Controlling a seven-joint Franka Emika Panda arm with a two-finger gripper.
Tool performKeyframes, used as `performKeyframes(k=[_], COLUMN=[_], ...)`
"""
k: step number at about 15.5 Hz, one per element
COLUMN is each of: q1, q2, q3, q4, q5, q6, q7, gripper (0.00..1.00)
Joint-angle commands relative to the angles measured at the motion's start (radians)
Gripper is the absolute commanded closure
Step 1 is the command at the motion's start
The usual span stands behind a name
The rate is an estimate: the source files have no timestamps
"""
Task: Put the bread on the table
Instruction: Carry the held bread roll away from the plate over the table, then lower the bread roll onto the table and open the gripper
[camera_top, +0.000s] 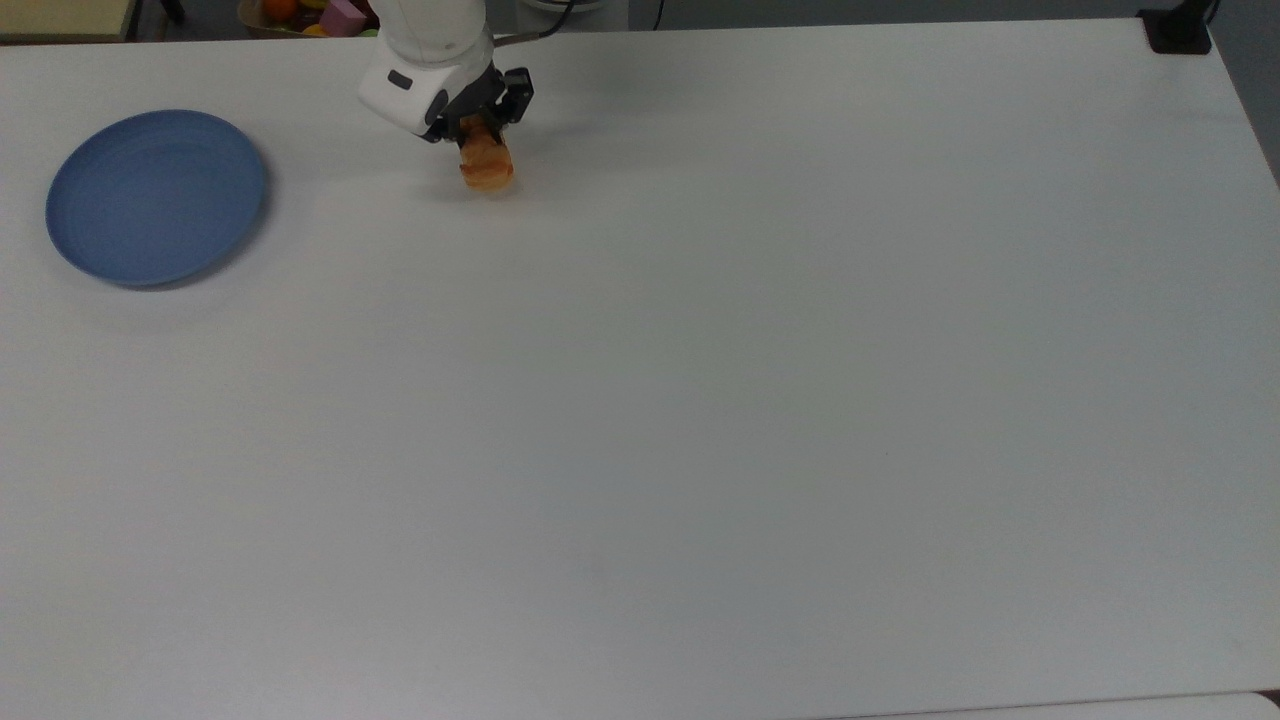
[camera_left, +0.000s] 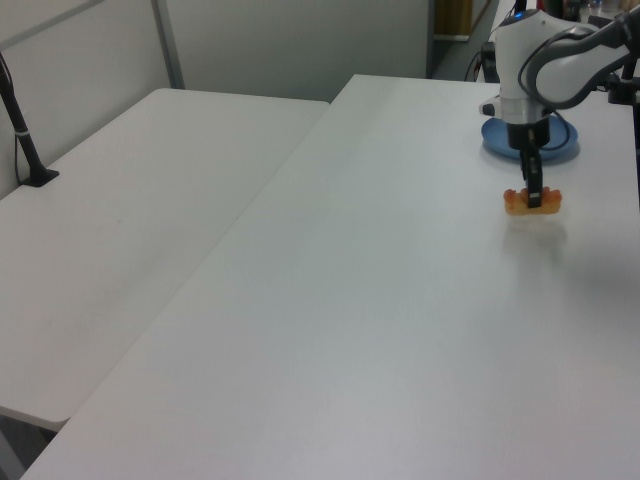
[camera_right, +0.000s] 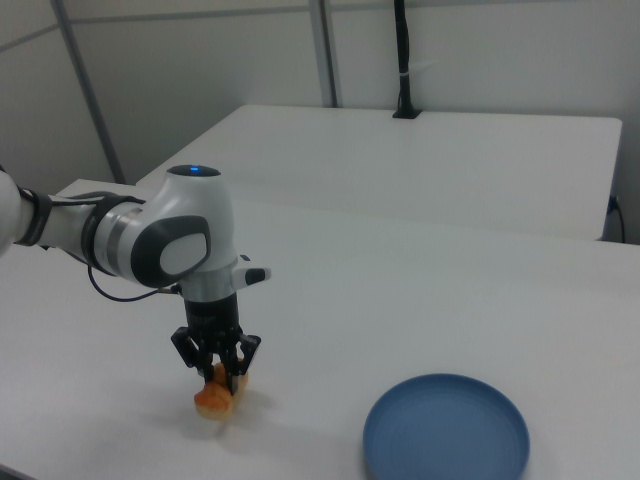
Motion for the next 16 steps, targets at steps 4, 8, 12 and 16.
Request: performKeyframes(k=[4,8,12,16], q1=[0.006,-0.005,-0.006,-0.009], q2=[0.008,0.002,-0.01,-0.025], q3=[0.013,0.017,0.02,0.057], q4=[-0.09,-0.084,-0.016,0.177], q5=[-0.019,-0.019,-0.016,-0.014], q6=[0.191,0.181,0.074,-0.142], q7=[0.083,0.133,0.246,0.287], gripper=[0.64,0.21,0.0,0.0])
